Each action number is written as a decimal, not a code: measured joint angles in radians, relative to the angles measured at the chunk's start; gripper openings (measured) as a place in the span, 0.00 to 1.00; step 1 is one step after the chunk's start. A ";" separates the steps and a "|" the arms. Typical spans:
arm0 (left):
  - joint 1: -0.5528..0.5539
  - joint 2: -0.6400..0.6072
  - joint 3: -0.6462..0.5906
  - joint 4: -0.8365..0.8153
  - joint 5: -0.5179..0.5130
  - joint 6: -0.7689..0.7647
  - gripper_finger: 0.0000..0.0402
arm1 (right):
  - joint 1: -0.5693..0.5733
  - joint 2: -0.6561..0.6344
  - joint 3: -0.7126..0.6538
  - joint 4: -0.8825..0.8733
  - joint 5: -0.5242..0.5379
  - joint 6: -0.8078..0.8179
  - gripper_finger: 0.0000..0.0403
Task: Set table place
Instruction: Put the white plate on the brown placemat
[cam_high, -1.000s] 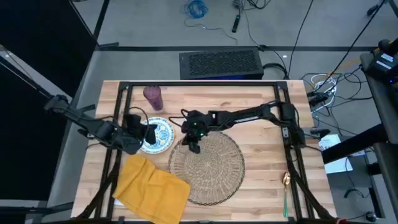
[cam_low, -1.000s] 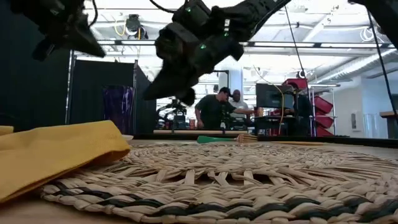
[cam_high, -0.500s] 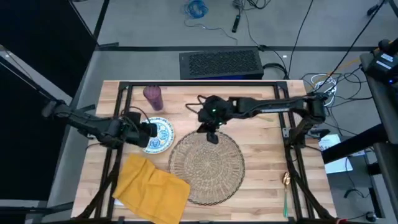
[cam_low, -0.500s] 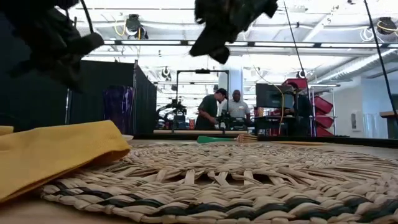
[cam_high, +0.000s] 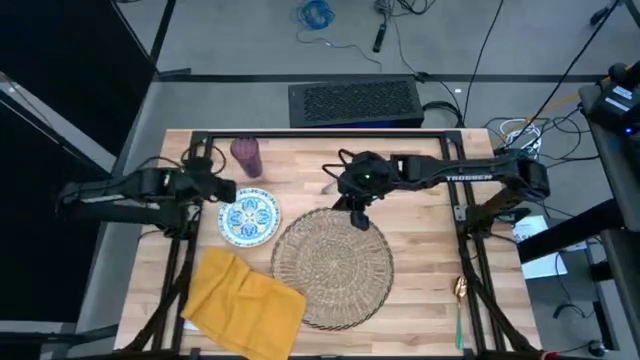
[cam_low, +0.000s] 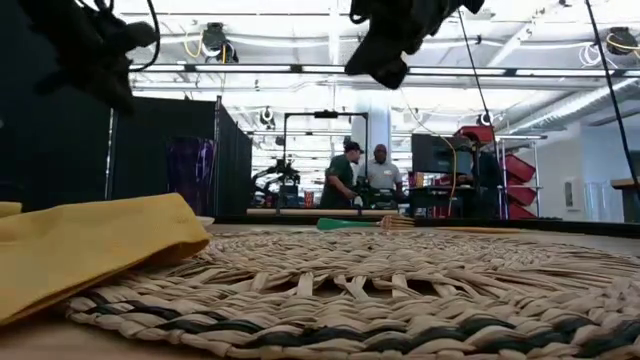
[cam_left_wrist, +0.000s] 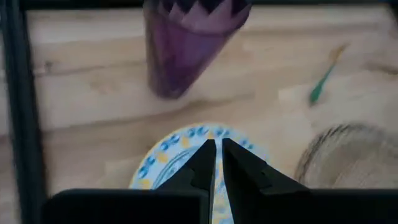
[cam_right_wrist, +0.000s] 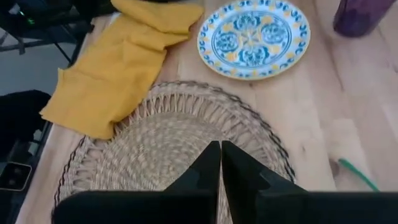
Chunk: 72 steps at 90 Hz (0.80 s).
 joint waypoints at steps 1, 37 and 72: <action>0.008 0.000 0.000 -0.002 0.013 0.011 0.03 | -0.001 0.000 0.000 0.000 0.000 0.000 0.00; 0.328 0.137 -0.001 -0.056 0.353 0.393 0.03 | -0.048 -0.010 0.000 0.019 -0.001 0.023 0.00; 0.618 0.189 -0.002 -0.031 0.527 0.607 0.03 | -0.020 -0.011 0.000 -0.052 -0.006 0.015 0.00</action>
